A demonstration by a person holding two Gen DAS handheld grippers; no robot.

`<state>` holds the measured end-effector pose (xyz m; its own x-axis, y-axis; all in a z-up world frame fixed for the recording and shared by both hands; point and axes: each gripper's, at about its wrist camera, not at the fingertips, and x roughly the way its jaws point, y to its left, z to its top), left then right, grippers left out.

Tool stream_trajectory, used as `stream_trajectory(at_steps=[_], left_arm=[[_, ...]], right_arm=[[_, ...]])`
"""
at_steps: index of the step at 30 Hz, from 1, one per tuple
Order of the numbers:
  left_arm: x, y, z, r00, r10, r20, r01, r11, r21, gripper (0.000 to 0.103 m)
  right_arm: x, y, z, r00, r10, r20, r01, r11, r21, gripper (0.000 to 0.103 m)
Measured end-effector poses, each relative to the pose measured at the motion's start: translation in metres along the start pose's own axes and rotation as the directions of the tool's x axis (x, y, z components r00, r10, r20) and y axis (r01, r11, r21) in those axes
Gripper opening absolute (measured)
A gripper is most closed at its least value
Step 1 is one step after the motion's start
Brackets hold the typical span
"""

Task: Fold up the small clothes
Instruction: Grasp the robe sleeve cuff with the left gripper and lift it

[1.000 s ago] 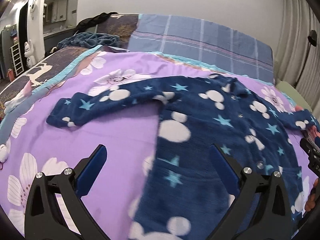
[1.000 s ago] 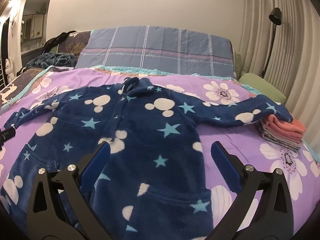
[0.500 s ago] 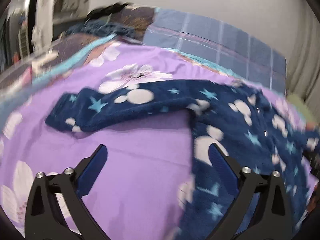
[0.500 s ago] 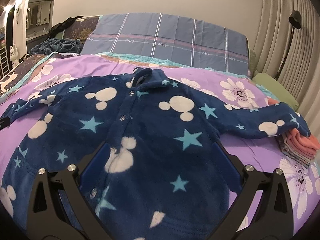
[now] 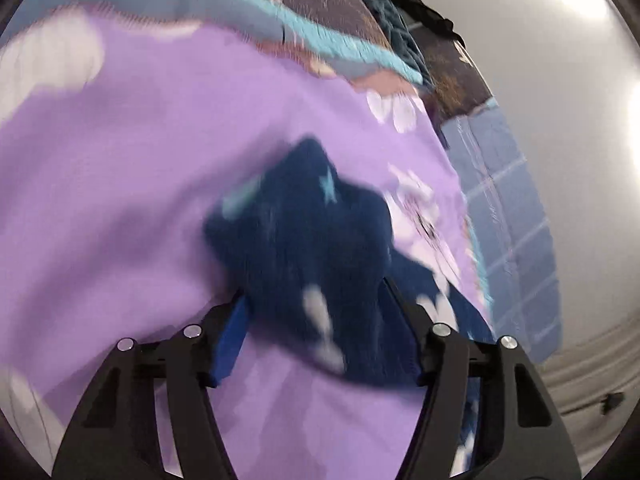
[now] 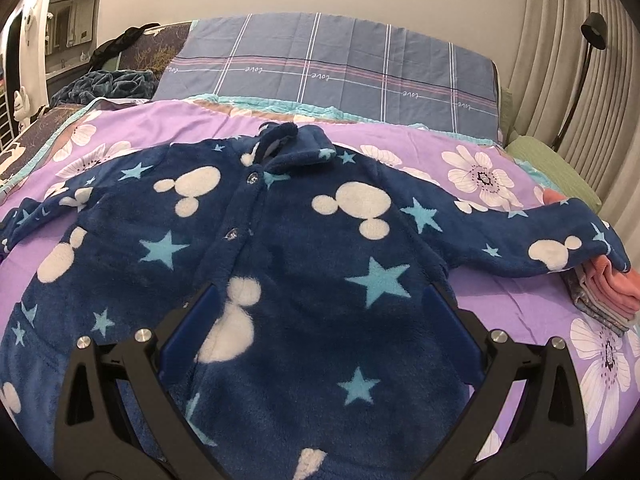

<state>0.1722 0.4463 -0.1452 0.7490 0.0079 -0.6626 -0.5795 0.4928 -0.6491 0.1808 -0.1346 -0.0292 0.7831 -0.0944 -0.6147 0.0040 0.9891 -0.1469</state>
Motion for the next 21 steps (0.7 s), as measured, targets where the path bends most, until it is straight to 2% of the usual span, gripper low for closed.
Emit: stream_trajectory(at_steps=[1, 3, 5, 6, 8, 9, 10, 12, 14, 15, 16, 18, 19, 21], left_arm=[[0.005, -0.004, 0.004, 0.999, 0.033, 0.016, -0.034, 0.999, 0.016, 0.035], [0.015, -0.009, 0.01, 0.999, 0.047, 0.011, -0.048, 0.999, 0.022, 0.007], [0.014, -0.025, 0.011, 0.999, 0.025, 0.019, -0.025, 1.0, -0.005, 0.006], [0.008, -0.045, 0.009, 0.999, -0.01, 0.036, 0.008, 0.999, 0.036, 0.006], [-0.005, -0.089, 0.003, 0.997, -0.051, 0.061, 0.041, 0.987, 0.155, 0.006], [-0.016, -0.129, -0.008, 0.994, -0.091, 0.064, 0.072, 0.964, 0.255, 0.006], [-0.021, -0.152, -0.014, 0.991, -0.122, 0.055, 0.099, 0.945, 0.31, 0.006], [-0.037, -0.212, -0.041, 0.979, -0.201, 0.024, 0.17, 0.884, 0.436, 0.006], [-0.053, -0.276, -0.082, 0.959, -0.281, -0.029, 0.249, 0.791, 0.559, 0.007], [-0.061, -0.309, -0.109, 0.946, -0.317, -0.072, 0.292, 0.731, 0.616, 0.007], [-0.063, -0.327, -0.13, 0.936, -0.335, -0.107, 0.321, 0.691, 0.648, 0.007], [-0.064, -0.36, -0.171, 0.917, -0.351, -0.188, 0.377, 0.609, 0.698, 0.007], [-0.061, -0.379, -0.204, 0.909, -0.343, -0.236, 0.399, 0.55, 0.734, 0.007], [-0.053, -0.393, -0.247, 0.91, -0.309, -0.275, 0.399, 0.48, 0.781, 0.007]], right_arm=[[-0.001, 0.0, 0.0, 1.0, -0.001, 0.002, 0.001, 1.0, 0.0, 0.101], [-0.003, -0.003, 0.0, 1.0, -0.002, 0.008, 0.002, 1.0, 0.005, 0.101], [-0.007, -0.006, 0.0, 1.0, -0.003, 0.016, 0.003, 1.0, 0.012, 0.101], [-0.009, -0.01, -0.001, 1.0, -0.007, 0.026, 0.007, 1.0, 0.016, 0.101], [-0.01, -0.015, -0.002, 0.999, -0.026, 0.033, 0.025, 0.999, 0.02, 0.101], [-0.01, -0.017, -0.002, 0.999, -0.029, 0.03, 0.029, 0.999, 0.024, 0.101], [-0.009, -0.02, -0.003, 0.999, -0.029, 0.024, 0.029, 0.999, 0.034, 0.101], [-0.009, -0.027, -0.003, 1.0, -0.015, 0.015, 0.014, 0.998, 0.065, 0.101], [-0.01, -0.034, -0.005, 1.0, -0.011, 0.014, 0.01, 0.996, 0.085, 0.101], [-0.012, -0.038, -0.007, 1.0, -0.02, 0.015, 0.018, 0.996, 0.092, 0.101], [-0.013, -0.041, -0.009, 1.0, -0.026, 0.016, 0.025, 0.995, 0.094, 0.101], [-0.016, -0.052, -0.014, 0.999, -0.049, 0.012, 0.048, 0.994, 0.1, 0.101], [-0.017, -0.056, -0.017, 0.998, -0.057, 0.009, 0.056, 0.993, 0.103, 0.101], [-0.019, -0.069, -0.023, 0.997, -0.083, -0.002, 0.082, 0.989, 0.119, 0.101]])
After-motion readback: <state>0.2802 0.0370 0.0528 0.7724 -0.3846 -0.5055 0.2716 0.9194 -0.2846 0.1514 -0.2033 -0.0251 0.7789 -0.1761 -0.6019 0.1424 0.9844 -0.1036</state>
